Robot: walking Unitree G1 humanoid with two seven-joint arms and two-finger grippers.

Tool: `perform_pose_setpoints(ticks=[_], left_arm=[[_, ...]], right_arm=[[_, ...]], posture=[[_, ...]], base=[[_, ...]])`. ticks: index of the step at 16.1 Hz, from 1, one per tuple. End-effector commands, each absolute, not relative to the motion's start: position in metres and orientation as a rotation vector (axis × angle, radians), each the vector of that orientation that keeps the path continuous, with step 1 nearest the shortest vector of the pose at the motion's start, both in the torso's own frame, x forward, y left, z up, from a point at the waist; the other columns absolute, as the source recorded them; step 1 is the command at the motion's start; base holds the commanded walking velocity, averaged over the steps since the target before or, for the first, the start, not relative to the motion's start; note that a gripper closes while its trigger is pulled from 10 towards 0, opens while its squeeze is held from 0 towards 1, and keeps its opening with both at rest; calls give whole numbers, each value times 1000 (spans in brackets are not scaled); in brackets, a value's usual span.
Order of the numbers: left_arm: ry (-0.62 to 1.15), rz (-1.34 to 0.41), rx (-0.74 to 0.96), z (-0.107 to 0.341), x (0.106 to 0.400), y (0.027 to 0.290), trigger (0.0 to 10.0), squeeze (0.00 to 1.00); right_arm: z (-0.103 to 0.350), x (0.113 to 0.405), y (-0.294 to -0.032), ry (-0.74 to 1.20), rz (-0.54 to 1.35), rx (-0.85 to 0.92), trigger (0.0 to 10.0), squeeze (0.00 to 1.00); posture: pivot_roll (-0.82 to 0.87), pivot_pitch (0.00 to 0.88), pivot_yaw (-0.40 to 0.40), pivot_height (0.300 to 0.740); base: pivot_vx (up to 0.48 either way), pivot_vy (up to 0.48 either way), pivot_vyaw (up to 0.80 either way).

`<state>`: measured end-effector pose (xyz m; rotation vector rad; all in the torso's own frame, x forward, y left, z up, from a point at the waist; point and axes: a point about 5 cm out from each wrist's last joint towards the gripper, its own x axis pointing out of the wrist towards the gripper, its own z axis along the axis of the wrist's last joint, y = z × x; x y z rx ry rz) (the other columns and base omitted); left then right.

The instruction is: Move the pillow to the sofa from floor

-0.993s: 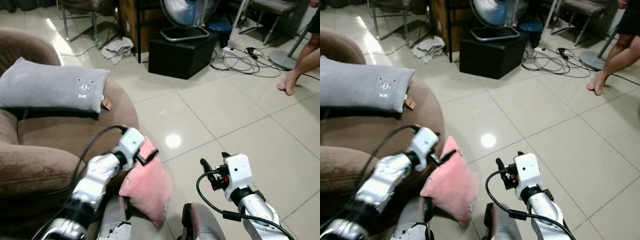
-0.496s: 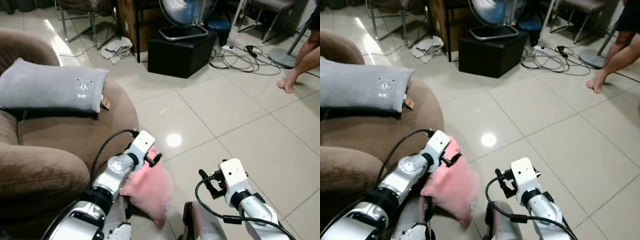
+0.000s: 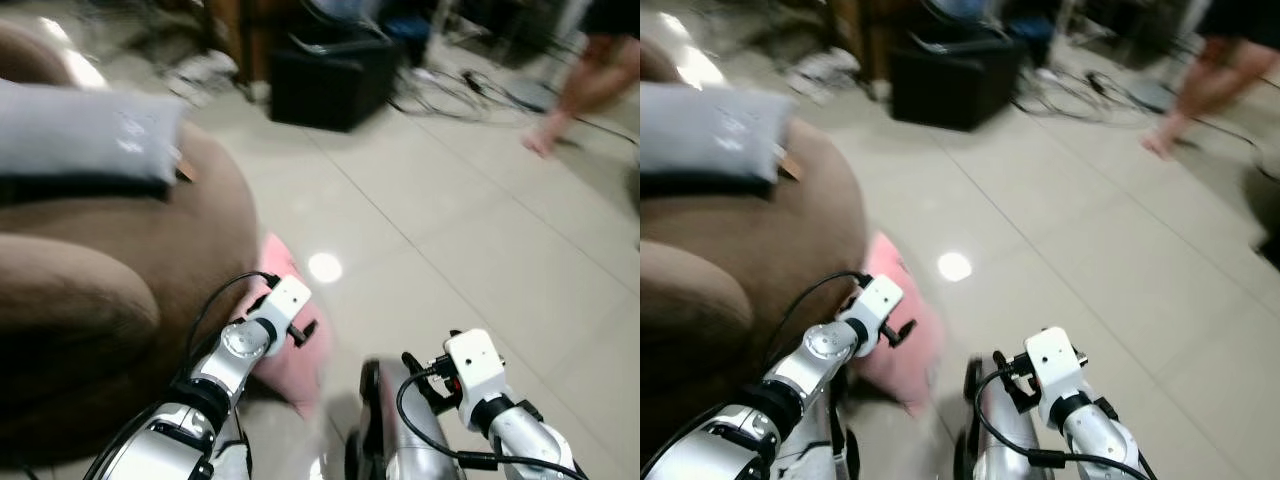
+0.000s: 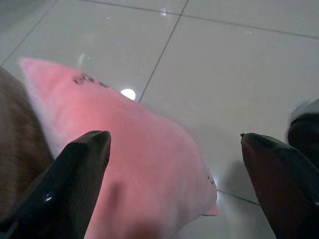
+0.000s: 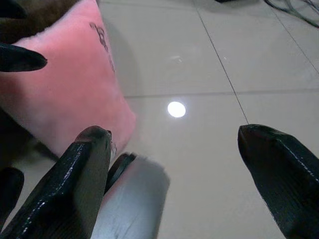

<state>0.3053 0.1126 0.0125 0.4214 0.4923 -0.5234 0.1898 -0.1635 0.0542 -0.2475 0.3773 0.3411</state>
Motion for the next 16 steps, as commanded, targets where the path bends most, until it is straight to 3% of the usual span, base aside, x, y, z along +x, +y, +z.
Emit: perform_pose_setpoints(ticks=[1,7,8,10,16], left_arm=[[479,-483,428,16,309,113,10000,1000],[400,-285,437,34,329,126,10000,1000],[391,-275,437,36,331,128,10000,804],[377,-242,443,39,335,131,10000,0],[366,-134,570,39,337,132,10000,0]], right_arm=[[59,189,-163,366,354,-235,10000,0],[79,183,-154,321,408,-216,10000,0],[81,181,-152,317,420,-217,10000,0],[86,181,-150,315,441,-203,10000,0],[100,187,-153,266,425,-223,10000,0]], posture=[[-127,222,-84,527],[-161,315,-33,527],[-166,322,-27,527],[-175,326,-23,527],[-204,331,-30,527]], base=[[0,0,0],[0,0,0],[0,0,0],[0,0,0],[0,0,0]])
